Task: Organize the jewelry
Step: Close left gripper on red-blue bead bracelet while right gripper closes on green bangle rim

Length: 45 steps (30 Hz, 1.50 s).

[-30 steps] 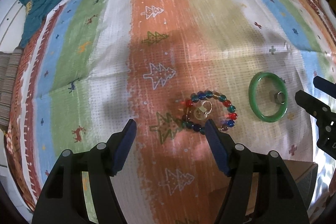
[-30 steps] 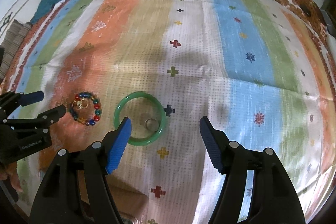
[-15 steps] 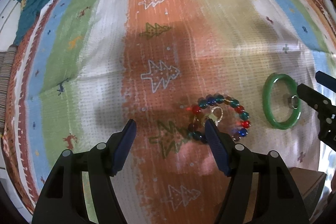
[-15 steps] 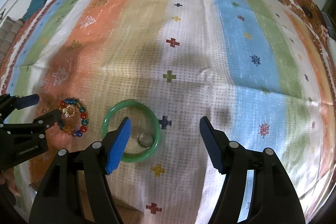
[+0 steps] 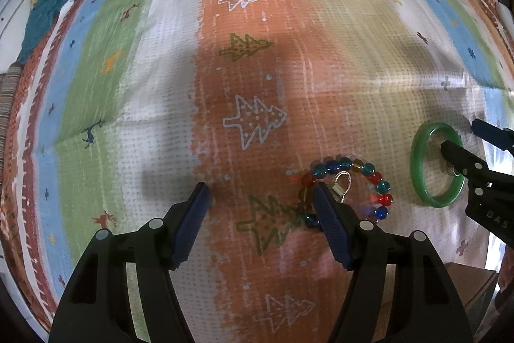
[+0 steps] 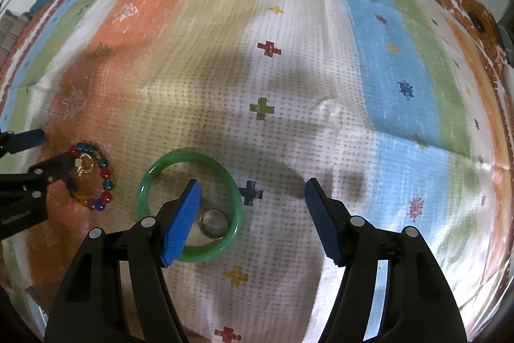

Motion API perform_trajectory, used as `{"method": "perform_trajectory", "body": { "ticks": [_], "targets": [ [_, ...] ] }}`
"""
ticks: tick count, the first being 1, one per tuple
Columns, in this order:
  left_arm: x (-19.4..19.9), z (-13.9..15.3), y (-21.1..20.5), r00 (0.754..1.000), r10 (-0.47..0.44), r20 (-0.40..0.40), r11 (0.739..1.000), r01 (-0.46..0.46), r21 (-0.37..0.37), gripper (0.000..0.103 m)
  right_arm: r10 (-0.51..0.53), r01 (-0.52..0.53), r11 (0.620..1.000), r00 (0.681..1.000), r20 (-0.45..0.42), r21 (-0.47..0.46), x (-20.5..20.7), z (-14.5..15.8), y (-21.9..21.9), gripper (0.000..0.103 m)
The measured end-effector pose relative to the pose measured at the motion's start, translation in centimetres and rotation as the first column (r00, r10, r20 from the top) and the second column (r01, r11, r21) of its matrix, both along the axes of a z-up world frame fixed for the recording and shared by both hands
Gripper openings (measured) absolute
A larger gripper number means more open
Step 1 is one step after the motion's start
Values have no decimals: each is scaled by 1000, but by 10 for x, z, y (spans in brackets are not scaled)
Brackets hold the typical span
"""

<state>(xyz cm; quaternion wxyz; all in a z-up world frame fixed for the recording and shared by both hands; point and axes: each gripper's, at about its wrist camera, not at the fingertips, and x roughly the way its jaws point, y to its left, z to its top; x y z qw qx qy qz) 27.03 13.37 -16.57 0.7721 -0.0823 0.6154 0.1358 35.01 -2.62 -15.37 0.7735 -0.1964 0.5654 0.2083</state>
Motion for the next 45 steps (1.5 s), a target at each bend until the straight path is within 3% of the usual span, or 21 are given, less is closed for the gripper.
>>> {"method": "perform_trajectory", "body": {
  "ticks": [6, 10, 13, 16, 17, 18, 24, 35, 45],
  "targets": [
    [-2, -2, 3, 1000, -4, -3, 1000, 4, 2, 67, 7, -7, 1000, 1000, 7, -6, -1, 0, 1, 54],
    [-6, -6, 2, 1000, -9, -12, 999, 10, 31, 62, 15, -15, 1000, 1000, 4, 1, -2, 0, 0, 36],
    [-7, -8, -4, 1000, -29, -3, 999, 29, 40, 51, 26, -26, 1000, 1000, 3, 9, -3, 0, 0, 19],
    [-8, -9, -7, 999, -32, -5, 999, 33, 41, 23, 32, -32, 999, 999, 17, 10, -5, 1, -1, 9],
    [-8, -9, -7, 999, -31, -9, 999, 31, 43, 12, 34, -34, 999, 999, 20, 11, -6, 1, -1, 8],
    [-9, -9, -7, 999, -31, -11, 998, 32, 47, 9, 41, -41, 999, 999, 24, 7, -7, 2, -1, 8],
    [-10, 7, -14, 1000, -25, 11, 999, 24, 41, 9, 35, -36, 999, 999, 28, 27, -14, 13, -5, 8],
    [-24, 60, -48, 989, -49, 141, 998, 52, -20, 9, 25, -30, 997, 996, 82, 65, -37, 49, -18, 8],
    [-37, 95, -58, 971, -60, 231, 998, 65, -14, 9, -4, -7, 996, 993, 119, 89, -49, 76, -37, 8]
  ]
}}
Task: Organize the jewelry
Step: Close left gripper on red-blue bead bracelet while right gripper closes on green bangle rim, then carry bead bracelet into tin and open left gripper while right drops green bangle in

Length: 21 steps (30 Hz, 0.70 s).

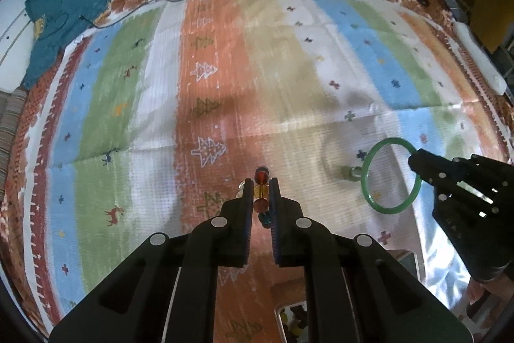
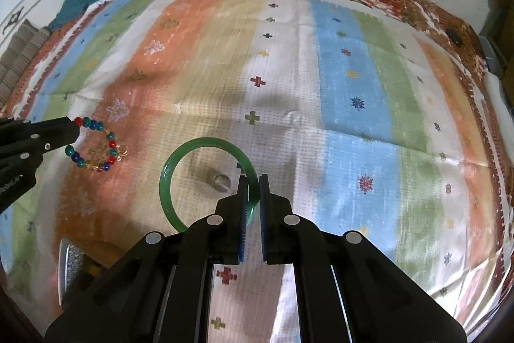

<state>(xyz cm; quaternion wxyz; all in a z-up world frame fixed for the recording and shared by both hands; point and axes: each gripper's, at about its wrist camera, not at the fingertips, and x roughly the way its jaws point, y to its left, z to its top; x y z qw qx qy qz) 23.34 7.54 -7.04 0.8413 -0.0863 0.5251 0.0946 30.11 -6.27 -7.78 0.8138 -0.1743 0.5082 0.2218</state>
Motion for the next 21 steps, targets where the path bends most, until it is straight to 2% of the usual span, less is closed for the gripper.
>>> {"method": "perform_trajectory", "body": {
  "ticks": [21],
  "targets": [
    [-46, 52, -27, 991, -44, 123, 999, 45, -6, 9, 10, -17, 998, 994, 109, 61, -47, 42, -15, 8]
  ]
}}
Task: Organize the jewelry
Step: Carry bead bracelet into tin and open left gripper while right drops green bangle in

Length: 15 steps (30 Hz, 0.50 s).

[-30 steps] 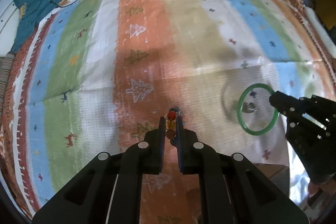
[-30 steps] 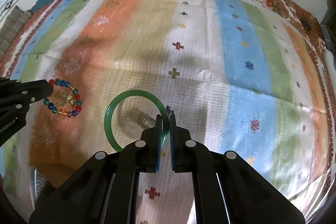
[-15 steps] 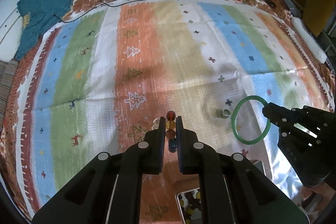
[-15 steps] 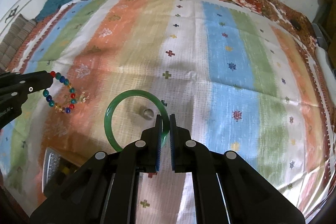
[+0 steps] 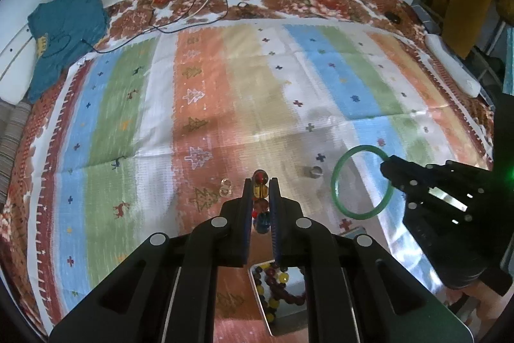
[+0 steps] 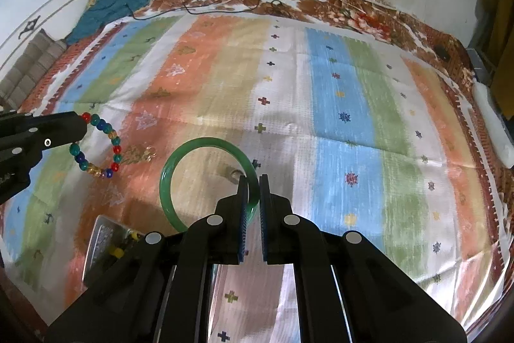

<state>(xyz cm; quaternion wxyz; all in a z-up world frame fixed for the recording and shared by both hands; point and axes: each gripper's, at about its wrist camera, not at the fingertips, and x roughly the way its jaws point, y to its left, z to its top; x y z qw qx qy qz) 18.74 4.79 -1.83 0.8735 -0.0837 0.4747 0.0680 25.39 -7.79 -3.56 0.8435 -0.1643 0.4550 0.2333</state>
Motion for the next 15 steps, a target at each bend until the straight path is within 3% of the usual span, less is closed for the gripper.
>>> {"method": "perform_trajectory", "body": {
  "ticks": [15],
  "targets": [
    [-38, 13, -21, 998, -36, 44, 999, 35, 16, 9, 56, -58, 998, 997, 59, 26, -44, 18, -9, 8]
  ]
}}
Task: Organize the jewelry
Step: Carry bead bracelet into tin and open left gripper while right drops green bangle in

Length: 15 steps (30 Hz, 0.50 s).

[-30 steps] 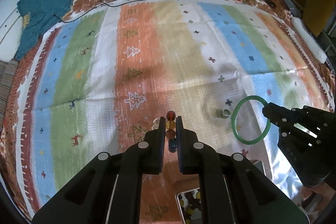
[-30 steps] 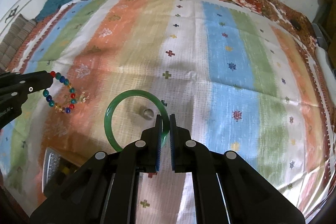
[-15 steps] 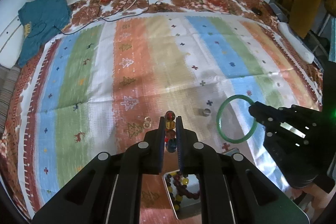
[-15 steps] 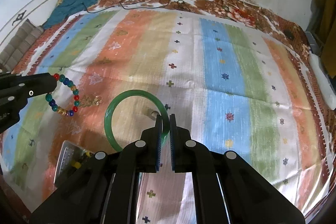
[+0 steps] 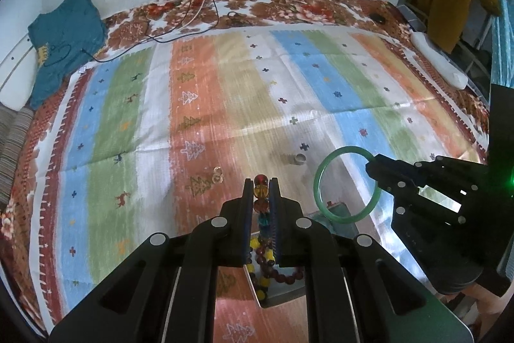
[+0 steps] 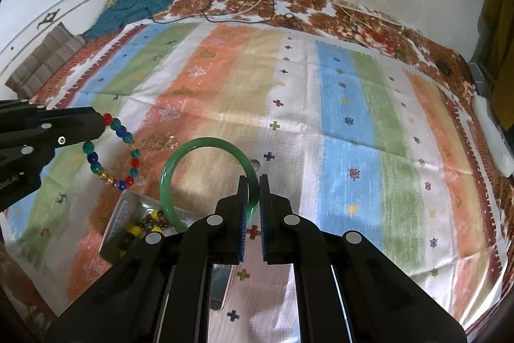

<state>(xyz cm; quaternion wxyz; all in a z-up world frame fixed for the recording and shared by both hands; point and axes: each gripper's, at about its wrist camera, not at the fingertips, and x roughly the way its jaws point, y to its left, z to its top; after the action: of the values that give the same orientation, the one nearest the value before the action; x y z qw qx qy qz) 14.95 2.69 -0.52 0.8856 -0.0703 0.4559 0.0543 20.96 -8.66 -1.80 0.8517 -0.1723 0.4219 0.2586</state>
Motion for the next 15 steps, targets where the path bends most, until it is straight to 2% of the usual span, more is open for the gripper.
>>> {"method": "perform_trajectory", "body": {
  "ticks": [15],
  "targets": [
    [-39, 11, -16, 998, -39, 51, 999, 39, -11, 9, 16, -17, 999, 1000, 12, 36, -33, 8, -12, 8]
  ]
}}
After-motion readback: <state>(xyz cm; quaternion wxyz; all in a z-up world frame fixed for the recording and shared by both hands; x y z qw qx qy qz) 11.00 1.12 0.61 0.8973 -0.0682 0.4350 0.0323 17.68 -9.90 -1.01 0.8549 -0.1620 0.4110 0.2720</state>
